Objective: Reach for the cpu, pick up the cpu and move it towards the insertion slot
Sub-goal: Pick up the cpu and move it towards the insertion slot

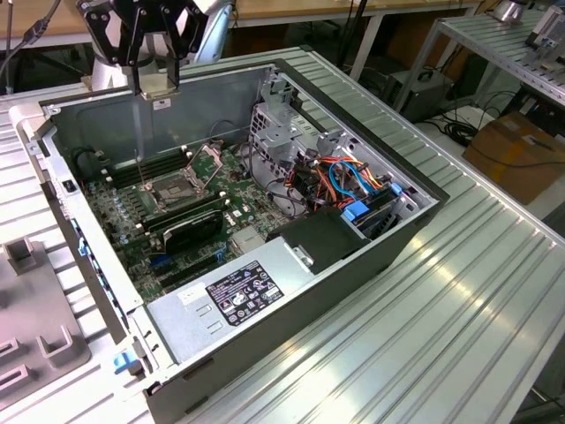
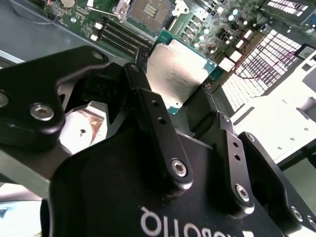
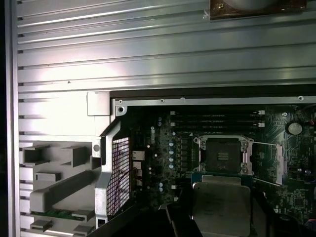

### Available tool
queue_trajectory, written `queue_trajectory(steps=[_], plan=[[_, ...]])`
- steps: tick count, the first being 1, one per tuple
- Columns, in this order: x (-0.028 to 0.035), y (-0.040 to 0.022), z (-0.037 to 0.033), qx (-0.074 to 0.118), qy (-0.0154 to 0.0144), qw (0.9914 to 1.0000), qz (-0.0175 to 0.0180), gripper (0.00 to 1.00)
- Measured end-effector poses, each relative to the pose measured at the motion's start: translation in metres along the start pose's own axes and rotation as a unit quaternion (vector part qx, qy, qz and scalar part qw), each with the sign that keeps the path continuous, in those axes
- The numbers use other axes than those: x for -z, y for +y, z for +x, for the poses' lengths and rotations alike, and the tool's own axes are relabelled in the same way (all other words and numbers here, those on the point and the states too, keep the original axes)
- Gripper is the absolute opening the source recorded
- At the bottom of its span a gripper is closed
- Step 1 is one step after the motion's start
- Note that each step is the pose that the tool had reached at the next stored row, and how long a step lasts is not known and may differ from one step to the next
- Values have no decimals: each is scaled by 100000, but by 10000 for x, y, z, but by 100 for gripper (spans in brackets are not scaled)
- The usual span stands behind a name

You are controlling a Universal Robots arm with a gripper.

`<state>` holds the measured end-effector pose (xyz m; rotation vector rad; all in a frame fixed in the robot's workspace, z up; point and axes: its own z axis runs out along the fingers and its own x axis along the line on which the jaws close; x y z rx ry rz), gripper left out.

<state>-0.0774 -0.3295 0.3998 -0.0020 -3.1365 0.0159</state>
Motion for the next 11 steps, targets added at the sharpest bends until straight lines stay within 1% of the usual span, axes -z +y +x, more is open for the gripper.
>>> queue_trajectory(steps=[5,11], plan=[[-7,13,-27,-491,7,99999,-4,55],[-7,16,-33,-494,8,99999,-1,55]])
